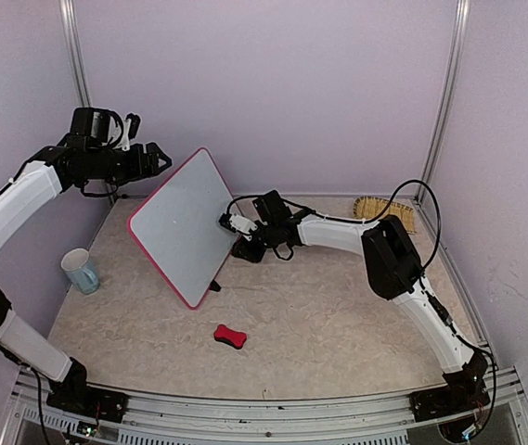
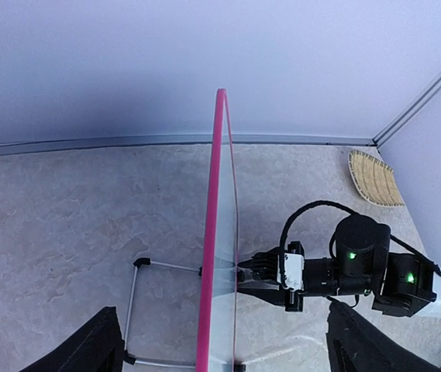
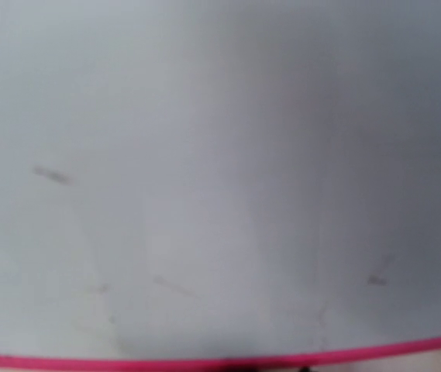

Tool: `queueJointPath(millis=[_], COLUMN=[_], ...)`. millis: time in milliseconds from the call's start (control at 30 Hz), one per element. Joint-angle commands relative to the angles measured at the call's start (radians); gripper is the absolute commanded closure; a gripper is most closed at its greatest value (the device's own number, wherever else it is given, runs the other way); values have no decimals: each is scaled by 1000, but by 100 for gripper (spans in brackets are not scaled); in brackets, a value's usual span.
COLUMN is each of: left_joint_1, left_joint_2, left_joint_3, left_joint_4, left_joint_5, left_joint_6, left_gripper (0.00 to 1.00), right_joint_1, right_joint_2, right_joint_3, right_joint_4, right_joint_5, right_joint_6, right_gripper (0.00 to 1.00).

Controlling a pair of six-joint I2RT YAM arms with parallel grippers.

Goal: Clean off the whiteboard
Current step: Move the whiteboard to the center of the board.

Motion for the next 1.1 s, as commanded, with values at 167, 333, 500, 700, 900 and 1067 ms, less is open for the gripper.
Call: queueJointPath(millis=[167,333,500,700,900,1067], left_joint_1=[0,1,0,1,5,8], left_joint_2=[-29,-32,-35,-42,-69,-84], left_joint_3=[-18,-18,-13,-17,-22,-26], left_joint_4=[-5,-6,-6,-2,20,36], left_joint_5=[-21,-19,-20,-40,-115,-136], left_joint_6=[1,3,3,3,-17,-26], left_gripper=[11,11,11,11,10,9], right_joint_1=[12,12,11,2,-24,-61], right_joint_2=[17,-12,-80,-192,-283,-362], right_joint_3=[13,-33,-131,-291,-467,-616], right_joint_4=[-21,-2,49,123,183,231], right_joint_5=[-18,10,58,227,380,463], right_joint_6=[-3,13,58,159,245,313], right_gripper=[74,93,100,100,100,100])
